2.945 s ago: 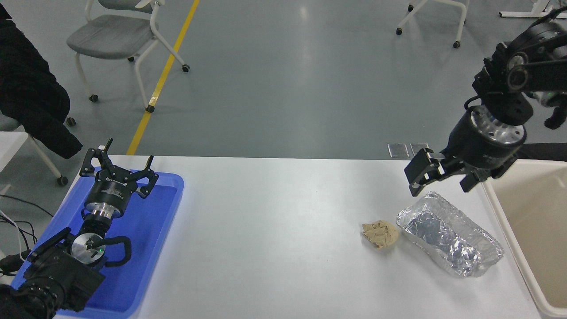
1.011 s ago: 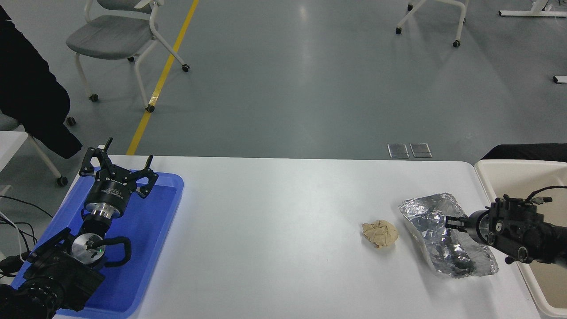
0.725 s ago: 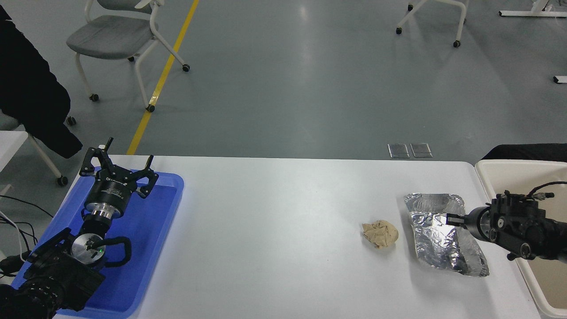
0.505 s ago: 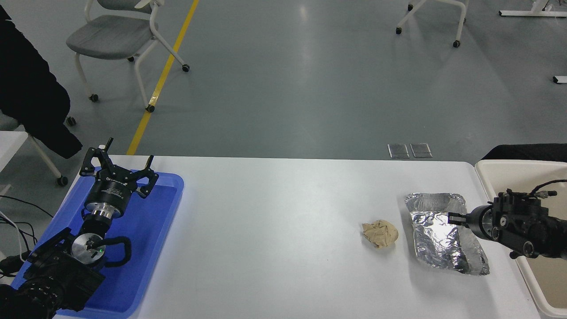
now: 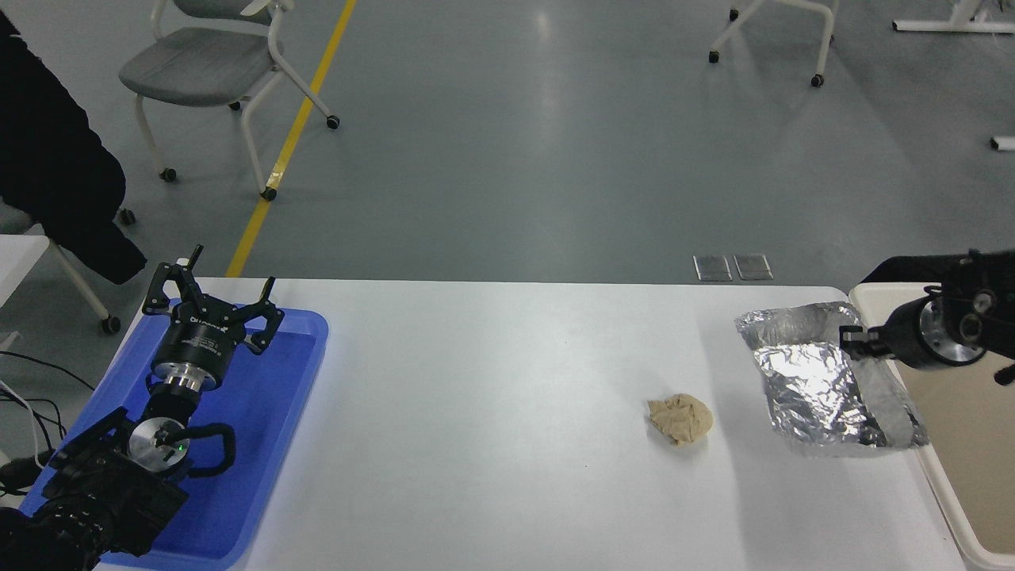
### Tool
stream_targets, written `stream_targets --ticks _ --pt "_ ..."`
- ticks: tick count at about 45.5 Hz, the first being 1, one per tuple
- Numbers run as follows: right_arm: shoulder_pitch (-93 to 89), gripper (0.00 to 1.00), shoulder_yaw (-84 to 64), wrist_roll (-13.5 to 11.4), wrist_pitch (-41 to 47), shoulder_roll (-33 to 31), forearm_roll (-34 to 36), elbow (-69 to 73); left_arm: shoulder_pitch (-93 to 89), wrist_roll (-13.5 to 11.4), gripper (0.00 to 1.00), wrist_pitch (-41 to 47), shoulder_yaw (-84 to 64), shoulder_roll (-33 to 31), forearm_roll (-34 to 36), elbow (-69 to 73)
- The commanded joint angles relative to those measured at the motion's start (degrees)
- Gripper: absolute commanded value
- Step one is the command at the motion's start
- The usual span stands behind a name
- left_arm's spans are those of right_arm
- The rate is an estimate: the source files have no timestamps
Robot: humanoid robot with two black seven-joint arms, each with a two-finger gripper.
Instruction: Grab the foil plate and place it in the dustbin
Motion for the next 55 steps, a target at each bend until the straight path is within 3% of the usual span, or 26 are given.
stream_targets --ticks 1,13,28,39,48,55 --pt "24.81 0.00 -19.08 -0.02 8.69 -0.32 2.79 8.85 -0.01 0.01 1.00 0.00 0.00 -0.07 -0.01 0.07" --pt "42.31 0.00 -37.19 0.07 12.04 8.47 18.34 16.05 -0.09 0.01 1.00 0.00 0.00 0.02 -0.01 -0.10" --pt "47.33 0.00 -38.96 0.07 13.88 10.05 23.01 19.14 -0.01 0.01 1.00 0.00 0.00 0.11 -0.01 -0.10" --pt "46.02 0.00 -40.89 0.07 13.88 6.20 19.50 13.70 -0.01 0.01 1.00 0.00 0.00 0.11 -0.01 0.07" --pt "37.85 0.00 -39.22 0.24 13.88 -1.80 8.69 4.47 0.08 -0.08 1.00 0.00 0.00 0.11 -0.01 0.07" --pt "26.87 0.00 -34.66 3.23 13.62 -7.34 2.36 -6.60 0.08 -0.08 1.00 0.00 0.00 0.11 -0.01 0.07"
